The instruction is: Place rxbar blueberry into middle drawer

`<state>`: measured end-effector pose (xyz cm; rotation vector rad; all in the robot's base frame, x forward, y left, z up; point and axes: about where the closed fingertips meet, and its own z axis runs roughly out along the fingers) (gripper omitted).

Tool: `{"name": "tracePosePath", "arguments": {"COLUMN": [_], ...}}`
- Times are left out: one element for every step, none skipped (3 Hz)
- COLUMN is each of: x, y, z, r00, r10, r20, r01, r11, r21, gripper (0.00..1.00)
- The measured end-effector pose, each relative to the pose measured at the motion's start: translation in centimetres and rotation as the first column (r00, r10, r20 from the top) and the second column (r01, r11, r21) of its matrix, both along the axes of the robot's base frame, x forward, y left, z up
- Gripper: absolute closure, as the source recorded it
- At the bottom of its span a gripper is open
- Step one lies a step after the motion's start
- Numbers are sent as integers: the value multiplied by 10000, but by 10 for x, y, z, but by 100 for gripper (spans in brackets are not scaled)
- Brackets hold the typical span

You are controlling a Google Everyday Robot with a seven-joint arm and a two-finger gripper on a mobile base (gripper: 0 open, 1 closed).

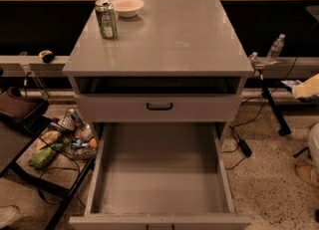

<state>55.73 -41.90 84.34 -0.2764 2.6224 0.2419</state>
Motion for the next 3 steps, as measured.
{"name": "tracePosePath", "arguments": {"x": [-2,-2,-10], "y": [-3,-3,20], "z": [-32,-32,-49], "r00": [9986,9986,9913], "r10": [356,358,915], "r20": [392,394,942], "r01": [-384,-386,-1004], "r11": [9966,9966,9904], "r21": [730,731,950], "gripper": [100,100,100]}}
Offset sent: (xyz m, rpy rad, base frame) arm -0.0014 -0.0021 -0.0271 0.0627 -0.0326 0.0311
